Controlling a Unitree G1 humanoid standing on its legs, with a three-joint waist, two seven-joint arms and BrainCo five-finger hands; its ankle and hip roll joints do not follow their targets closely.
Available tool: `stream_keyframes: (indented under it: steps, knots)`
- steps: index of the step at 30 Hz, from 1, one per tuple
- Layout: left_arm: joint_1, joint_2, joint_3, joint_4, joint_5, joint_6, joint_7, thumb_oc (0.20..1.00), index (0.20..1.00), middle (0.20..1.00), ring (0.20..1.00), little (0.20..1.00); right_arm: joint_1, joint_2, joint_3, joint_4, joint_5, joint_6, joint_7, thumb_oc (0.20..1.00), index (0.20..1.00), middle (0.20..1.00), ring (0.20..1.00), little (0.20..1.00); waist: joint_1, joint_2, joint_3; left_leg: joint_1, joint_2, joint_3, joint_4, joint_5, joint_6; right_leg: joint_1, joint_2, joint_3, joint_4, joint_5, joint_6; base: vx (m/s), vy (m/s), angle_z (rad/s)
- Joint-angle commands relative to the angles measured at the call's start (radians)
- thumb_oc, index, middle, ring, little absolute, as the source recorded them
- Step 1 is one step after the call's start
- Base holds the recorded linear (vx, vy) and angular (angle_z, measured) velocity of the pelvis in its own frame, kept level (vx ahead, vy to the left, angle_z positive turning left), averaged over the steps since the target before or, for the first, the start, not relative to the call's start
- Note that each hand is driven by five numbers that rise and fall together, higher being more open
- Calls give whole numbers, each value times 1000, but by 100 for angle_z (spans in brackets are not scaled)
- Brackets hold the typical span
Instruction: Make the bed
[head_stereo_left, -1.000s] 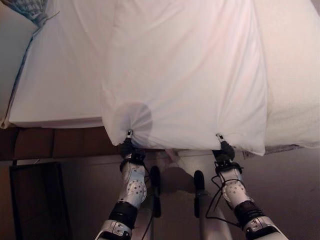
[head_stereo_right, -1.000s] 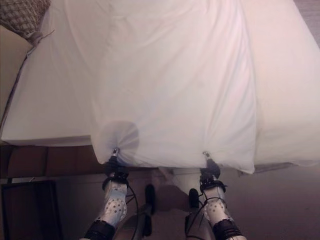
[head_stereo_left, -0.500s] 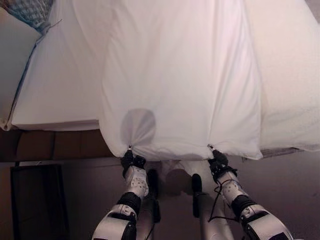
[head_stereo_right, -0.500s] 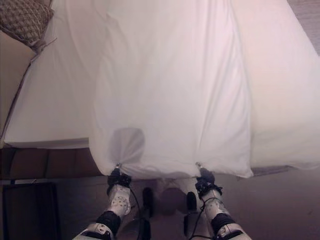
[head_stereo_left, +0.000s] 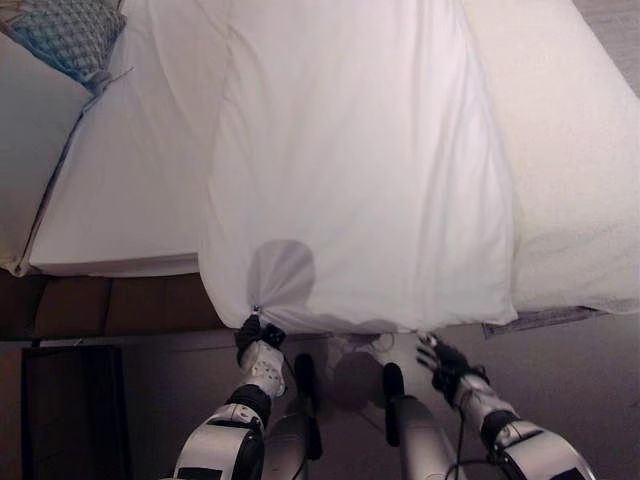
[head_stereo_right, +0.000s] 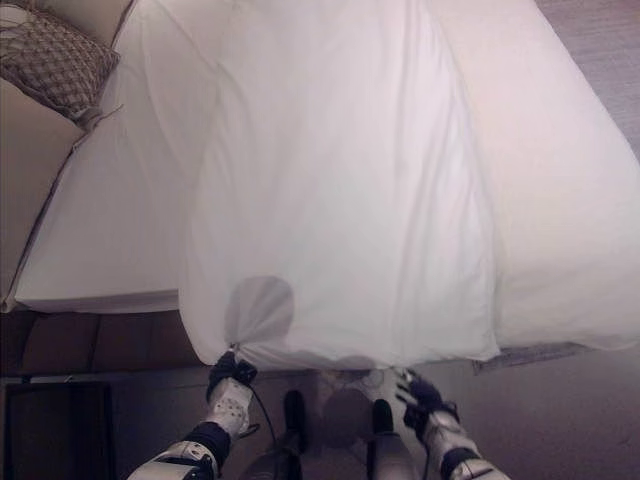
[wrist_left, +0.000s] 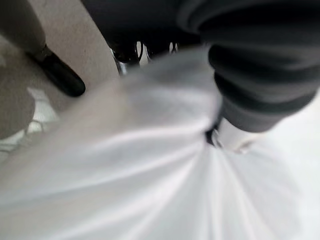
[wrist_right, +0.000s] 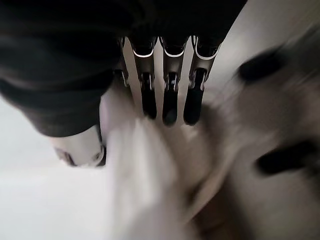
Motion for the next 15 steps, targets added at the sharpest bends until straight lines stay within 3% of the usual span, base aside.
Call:
stream_keyframes:
  steps: [1,6,10,12,15]
  knots:
    - [147,43,62,128,-17,12,8,1000,1000,1000,1000,1000,52,28,24,-8,-46,16,4,1000,1000,1000,1000,1000,13,-65,30,19,-65,37,46,-103,23,42,-22,28,-246,201,78,0,0,0]
    - [201,53,4,51,28,1,-73,1000,1000,1000,1000,1000,86,24,29,-52,-30,4,44,1000,1000,1000,1000,1000,22,-68,21,36,-66,18,30,-96,22,63,-22,15,-255,196,78,12,-19,3]
    - [250,75,-82,6,176,0,-117,1000,1000,1000,1000,1000,117,19,21,-79,-7,-21,72,1000,1000,1000,1000,1000,29,-71,18,41,-68,8,21,-89,18,73,-22,2,-266,196,77,9,-36,14]
    - [314,107,-188,-130,340,-20,-130,1000,1000,1000,1000,1000,148,8,28,-151,-24,-50,79,1000,1000,1000,1000,1000,33,-70,21,36,-70,0,18,-84,16,73,-21,-4,-271,197,78,-5,-38,16]
    - [365,157,-256,-269,464,-33,-156,1000,1000,1000,1000,1000,178,-6,41,-241,-37,-75,82,1000,1000,1000,1000,1000,35,-69,23,33,-70,-4,15,-82,16,73,-22,-8,-275,197,80,-4,-18,5]
